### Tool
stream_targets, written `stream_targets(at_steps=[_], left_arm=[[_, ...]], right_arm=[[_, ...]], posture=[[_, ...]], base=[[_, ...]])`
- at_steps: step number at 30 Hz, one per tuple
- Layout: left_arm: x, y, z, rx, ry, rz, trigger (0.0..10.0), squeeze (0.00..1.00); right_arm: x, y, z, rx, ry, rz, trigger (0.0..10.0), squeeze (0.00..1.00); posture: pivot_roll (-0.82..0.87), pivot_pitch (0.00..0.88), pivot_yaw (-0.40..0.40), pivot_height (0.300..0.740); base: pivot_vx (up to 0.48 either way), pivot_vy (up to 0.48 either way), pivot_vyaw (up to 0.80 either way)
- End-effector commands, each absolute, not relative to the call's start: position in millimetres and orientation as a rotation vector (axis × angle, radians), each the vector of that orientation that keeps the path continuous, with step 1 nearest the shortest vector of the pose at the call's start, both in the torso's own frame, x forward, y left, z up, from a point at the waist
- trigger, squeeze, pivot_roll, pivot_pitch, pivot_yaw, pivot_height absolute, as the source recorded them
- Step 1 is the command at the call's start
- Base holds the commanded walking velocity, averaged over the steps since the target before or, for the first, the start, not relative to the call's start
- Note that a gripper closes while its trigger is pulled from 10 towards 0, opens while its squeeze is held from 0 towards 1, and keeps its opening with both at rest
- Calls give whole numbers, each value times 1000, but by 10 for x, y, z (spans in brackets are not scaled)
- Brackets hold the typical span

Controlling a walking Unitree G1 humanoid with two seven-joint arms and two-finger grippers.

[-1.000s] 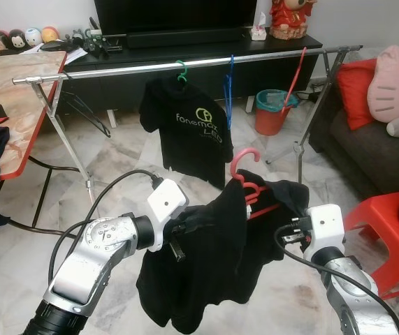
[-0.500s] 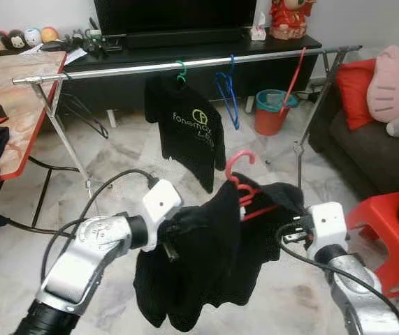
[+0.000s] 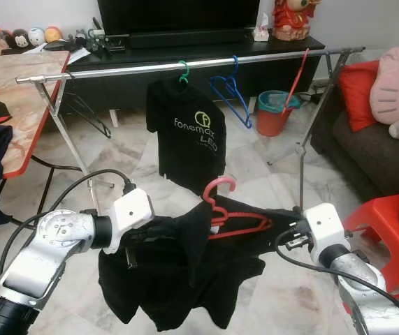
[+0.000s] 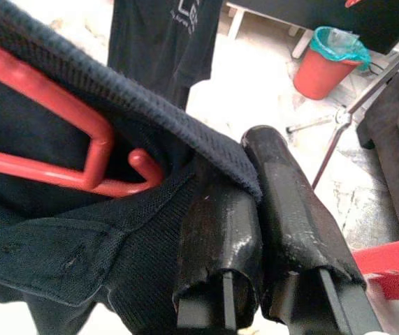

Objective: Hang hanger

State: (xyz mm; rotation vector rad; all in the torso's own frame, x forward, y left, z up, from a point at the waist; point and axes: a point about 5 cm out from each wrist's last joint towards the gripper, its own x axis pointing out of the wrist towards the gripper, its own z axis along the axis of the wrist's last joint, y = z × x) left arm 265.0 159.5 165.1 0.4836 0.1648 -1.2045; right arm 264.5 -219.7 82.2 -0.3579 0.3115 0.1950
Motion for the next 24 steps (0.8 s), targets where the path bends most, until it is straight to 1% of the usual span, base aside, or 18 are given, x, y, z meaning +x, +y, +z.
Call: stream_targets(at_steps=[1,3,6,7,8,9,13,20,21,22,24], left_arm=[[2664,1679,1727,491,134,-1197,10000,0],[2652,1707,1731,504,147,-1226,10000,0],[2574,1767,1689,529,221,-1324,10000,0],[2479,1808,1640,537,293,-1407,10000,0],[2479,1808,1640,537,293,-1407,10000,0],[2394,1843,1600,550,349,-1478,10000,0],[2348,1834,1590,549,368,-1530,10000,0],[2332,1667,1542,511,330,-1562,10000,0],[2321,1639,1525,503,325,-1572,10000,0],[2315,1626,1523,497,322,-1575,10000,0],[2309,1612,1523,490,319,-1579,10000,0]], right_arm=[[2636,-2291,797,-383,350,175,0,0],[2614,-2323,762,-417,379,186,0,0],[2593,-2363,722,-461,412,200,0,0],[2591,-2373,712,-478,417,206,0,0],[2591,-2373,712,-478,417,206,0,0],[2592,-2375,706,-477,418,208,0,0],[2601,-2374,696,-478,421,212,0,0],[2625,-2316,646,-466,421,227,0,0],[2625,-2302,636,-448,425,235,10000,0],[2628,-2287,646,-425,420,247,10000,208],[2631,-2270,661,-399,414,262,10000,208]], posture=[[-119,0,-40,740],[-121,0,-42,740],[-120,0,-42,740],[-120,0,-42,740],[-120,0,-42,740],[-118,0,-43,740],[-116,0,-44,740],[-116,0,-45,740],[-116,0,-45,740],[-120,0,-46,740],[-120,0,-46,740]], base=[[0,0,0],[0,0,0],[0,0,0],[0,0,0],[0,0,0],[0,0,0],[0,0,0],[0,0,0],[0,0,0],[0,0,0],[0,0,0]])
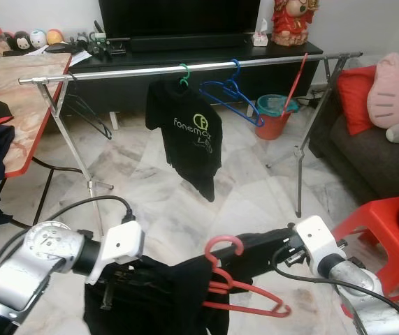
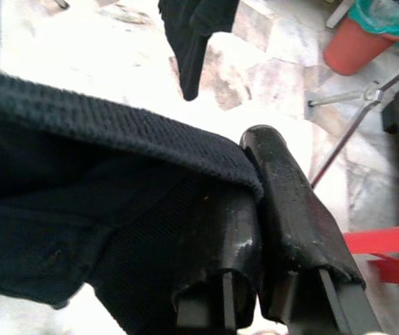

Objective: Hang hanger

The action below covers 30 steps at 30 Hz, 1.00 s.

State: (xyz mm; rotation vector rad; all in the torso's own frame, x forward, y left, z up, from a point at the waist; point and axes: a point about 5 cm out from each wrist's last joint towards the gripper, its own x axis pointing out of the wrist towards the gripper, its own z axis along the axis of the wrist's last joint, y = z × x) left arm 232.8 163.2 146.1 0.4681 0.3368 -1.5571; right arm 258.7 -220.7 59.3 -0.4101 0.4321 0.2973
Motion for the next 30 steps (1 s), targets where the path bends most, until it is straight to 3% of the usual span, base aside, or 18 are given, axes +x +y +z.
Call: stream_targets(at_steps=[1,9,21,30], left_arm=[[2308,1612,1524,489,319,-1580,10000,0],[2323,1572,1517,489,310,-1572,10000,0],[2319,1525,1511,477,298,-1576,10000,0],[2310,1516,1511,468,299,-1550,10000,0]], right_arm=[[2626,-2251,671,-368,419,301,10000,1000],[2592,-2150,748,-323,426,500,10000,1000],[2475,-2301,619,-295,597,581,10000,1000],[2486,-2382,704,-284,586,600,10000,1000]], posture=[[-120,0,-46,740],[-123,0,-47,740],[-126,0,-46,740],[-124,0,-44,740]], base=[[0,0,0],[0,0,0],[0,0,0],[0,0,0]])
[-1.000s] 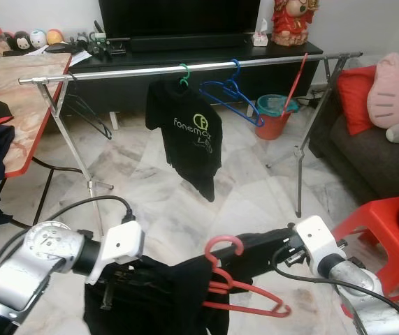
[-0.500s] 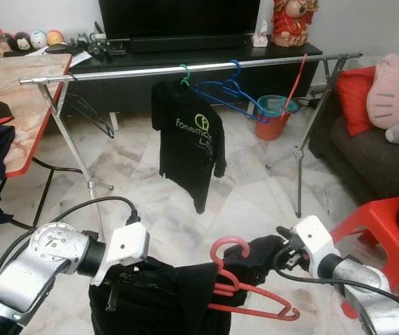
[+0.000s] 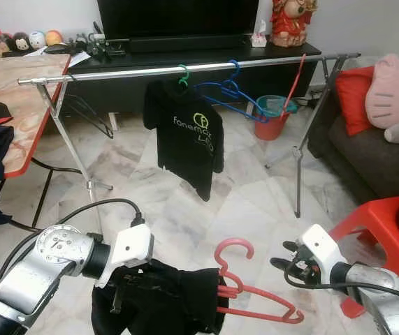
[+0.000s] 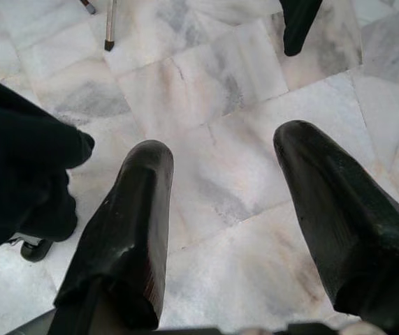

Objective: Hang hanger

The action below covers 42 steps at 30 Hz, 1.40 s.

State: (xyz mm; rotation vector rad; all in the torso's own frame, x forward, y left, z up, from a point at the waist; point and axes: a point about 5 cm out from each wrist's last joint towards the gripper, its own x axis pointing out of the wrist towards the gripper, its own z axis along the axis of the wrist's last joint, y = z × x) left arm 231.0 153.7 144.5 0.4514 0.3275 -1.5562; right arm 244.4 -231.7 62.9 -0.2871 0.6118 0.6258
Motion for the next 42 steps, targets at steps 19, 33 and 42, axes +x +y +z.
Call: stream_targets(at_steps=[19,33,42], left_arm=[[2589,1221,1437,463,236,-1420,10000,0],[2742,1200,1459,464,269,-1493,10000,0],[2692,1266,1510,472,291,-1562,10000,0]], right_arm=[[2641,-2142,1350,-230,213,895,10000,0],[2539,-2287,1296,-328,389,1154,10000,0],[2571,-2215,1306,-377,433,1259,10000,0]], posture=[[-132,0,-37,740],[-138,0,-15,740],[-139,0,17,740]], base=[[0,0,0],[0,0,0],[0,0,0]])
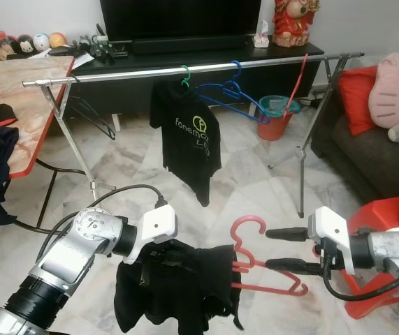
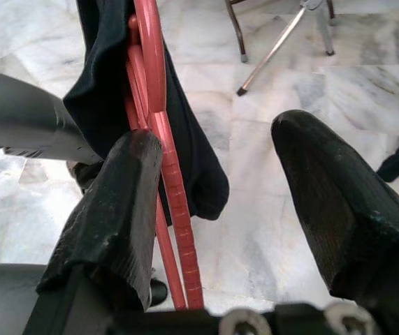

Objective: Hang hanger

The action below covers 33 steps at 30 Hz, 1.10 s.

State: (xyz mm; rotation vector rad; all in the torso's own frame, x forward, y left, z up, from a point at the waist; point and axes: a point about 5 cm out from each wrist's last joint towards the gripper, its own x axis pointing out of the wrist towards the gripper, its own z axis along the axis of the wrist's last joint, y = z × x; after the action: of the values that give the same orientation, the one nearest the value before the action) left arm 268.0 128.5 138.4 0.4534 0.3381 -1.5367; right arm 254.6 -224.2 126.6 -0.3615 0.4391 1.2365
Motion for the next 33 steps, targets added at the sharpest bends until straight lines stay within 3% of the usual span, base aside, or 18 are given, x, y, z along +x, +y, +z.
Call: stream_targets(at_steps=[1,6,24,25,26,27,28,29,33], left_arm=[[2693,1271,1516,474,292,-1562,10000,0],[2723,1235,1555,486,268,-1563,10000,0],[2681,1169,1586,472,244,-1580,10000,0],[2680,1162,1586,471,243,-1580,10000,0],[2680,1159,1586,469,242,-1580,10000,0],[2680,1157,1585,470,241,-1580,10000,0],[2680,1156,1584,470,241,-1580,10000,0],[2681,1154,1583,471,241,-1580,10000,0],[2685,1156,1582,472,240,-1575,10000,0]], right_arm=[[2567,-2201,1303,-372,434,1269,10000,0],[2539,-2115,1221,-380,475,1346,10000,0],[2626,-1975,1136,-393,435,1337,10000,0],[2624,-1974,1135,-392,435,1339,7647,0],[2619,-1971,1134,-386,435,1344,4667,0],[2613,-1970,1134,-383,435,1348,3098,0],[2610,-1969,1133,-381,436,1350,3098,0],[2595,-1966,1130,-373,441,1361,0,0],[2579,-1956,1119,-366,444,1373,0,0]], posture=[[-138,0,16,740],[-129,0,5,740],[-122,0,-13,740],[-122,0,-13,740],[-122,0,-13,740],[-124,0,-13,740],[-124,0,-13,740],[-123,0,-15,740],[-123,0,-15,740]], base=[[0,0,0],[0,0,0],[0,0,0],[0,0,0],[0,0,0],[0,0,0],[0,0,0],[0,0,0],[0,0,0]])
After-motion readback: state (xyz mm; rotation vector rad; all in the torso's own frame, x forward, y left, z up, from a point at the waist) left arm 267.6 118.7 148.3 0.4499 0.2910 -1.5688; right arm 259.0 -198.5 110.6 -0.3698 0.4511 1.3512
